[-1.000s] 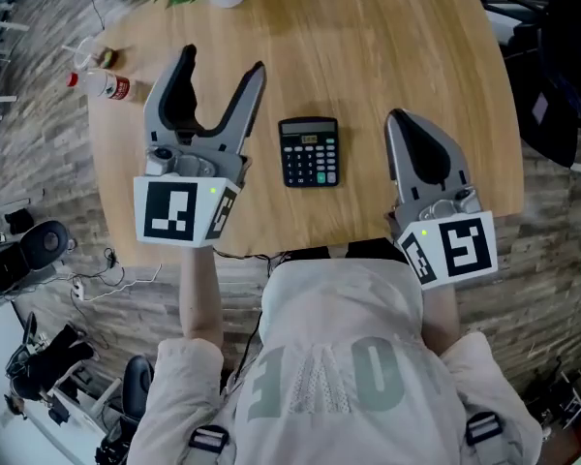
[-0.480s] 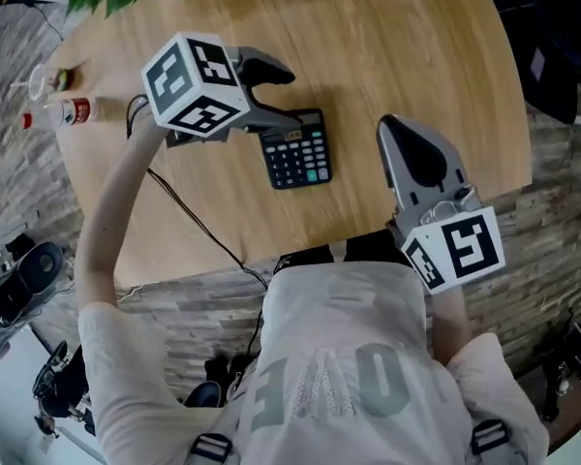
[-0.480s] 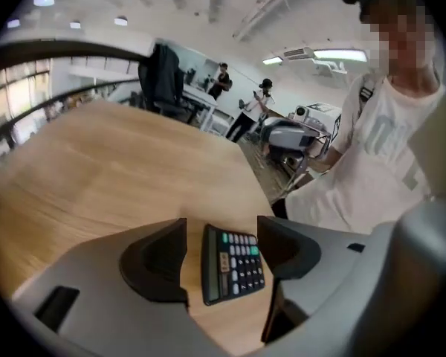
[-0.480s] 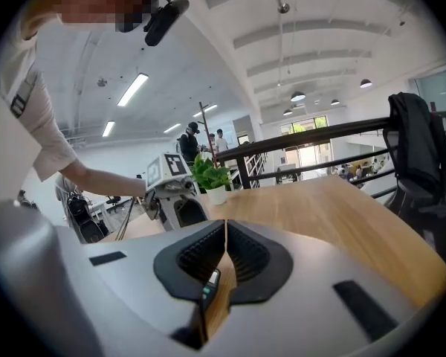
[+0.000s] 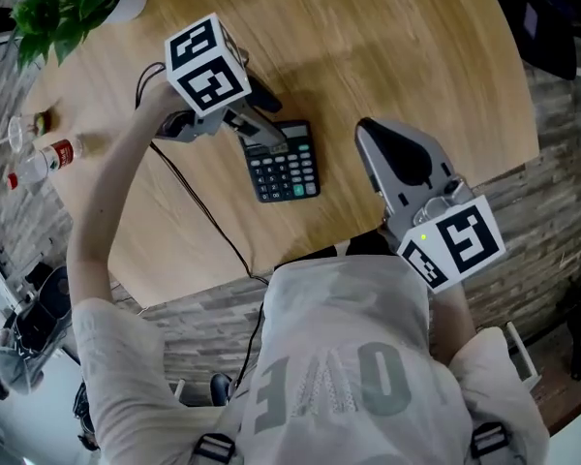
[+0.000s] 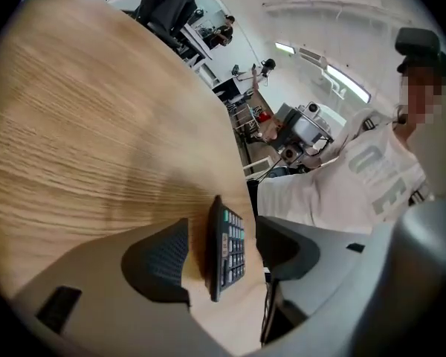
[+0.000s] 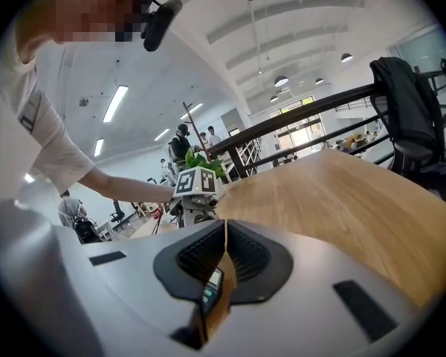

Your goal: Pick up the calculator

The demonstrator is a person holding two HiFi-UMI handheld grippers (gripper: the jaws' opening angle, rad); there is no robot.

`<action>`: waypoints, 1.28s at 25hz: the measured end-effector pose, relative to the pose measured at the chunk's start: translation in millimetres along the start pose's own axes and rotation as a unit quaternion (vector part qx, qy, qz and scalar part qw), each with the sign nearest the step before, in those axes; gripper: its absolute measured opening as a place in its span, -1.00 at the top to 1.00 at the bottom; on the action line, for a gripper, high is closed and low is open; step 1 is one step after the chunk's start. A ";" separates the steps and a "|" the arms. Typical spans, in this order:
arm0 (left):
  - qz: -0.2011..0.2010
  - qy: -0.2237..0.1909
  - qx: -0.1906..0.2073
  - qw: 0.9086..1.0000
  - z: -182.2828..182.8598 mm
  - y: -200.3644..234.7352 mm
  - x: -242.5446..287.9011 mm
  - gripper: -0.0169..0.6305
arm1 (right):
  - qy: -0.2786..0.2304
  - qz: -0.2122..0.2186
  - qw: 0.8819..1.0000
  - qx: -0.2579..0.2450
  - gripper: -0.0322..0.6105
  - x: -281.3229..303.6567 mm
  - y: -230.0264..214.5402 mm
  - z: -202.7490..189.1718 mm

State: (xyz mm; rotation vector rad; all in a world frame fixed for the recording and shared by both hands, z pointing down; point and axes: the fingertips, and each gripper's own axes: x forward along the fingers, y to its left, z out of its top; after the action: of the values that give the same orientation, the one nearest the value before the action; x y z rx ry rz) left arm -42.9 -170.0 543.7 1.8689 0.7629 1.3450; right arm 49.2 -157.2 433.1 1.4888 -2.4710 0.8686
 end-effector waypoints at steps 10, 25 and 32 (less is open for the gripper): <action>-0.087 0.103 -0.013 0.991 -20.7 -5.3 29.8 0.06 | 0.000 0.000 1.000 0.022 0.82 20.8 -15.6 8.3; -0.113 0.169 -0.014 0.979 -25.8 -12.8 51.6 0.28 | 0.018 0.018 0.999 0.035 0.82 26.2 -15.7 -6.7; -0.056 0.195 0.023 0.979 -32.1 -0.4 55.4 0.58 | 0.008 0.006 0.999 0.032 0.82 21.0 -22.5 -3.5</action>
State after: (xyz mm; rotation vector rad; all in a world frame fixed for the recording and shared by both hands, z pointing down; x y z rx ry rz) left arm -57.7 -119.6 580.4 1.5856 1.0881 1.6552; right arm 57.0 -179.3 453.4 1.4815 -2.4654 0.9673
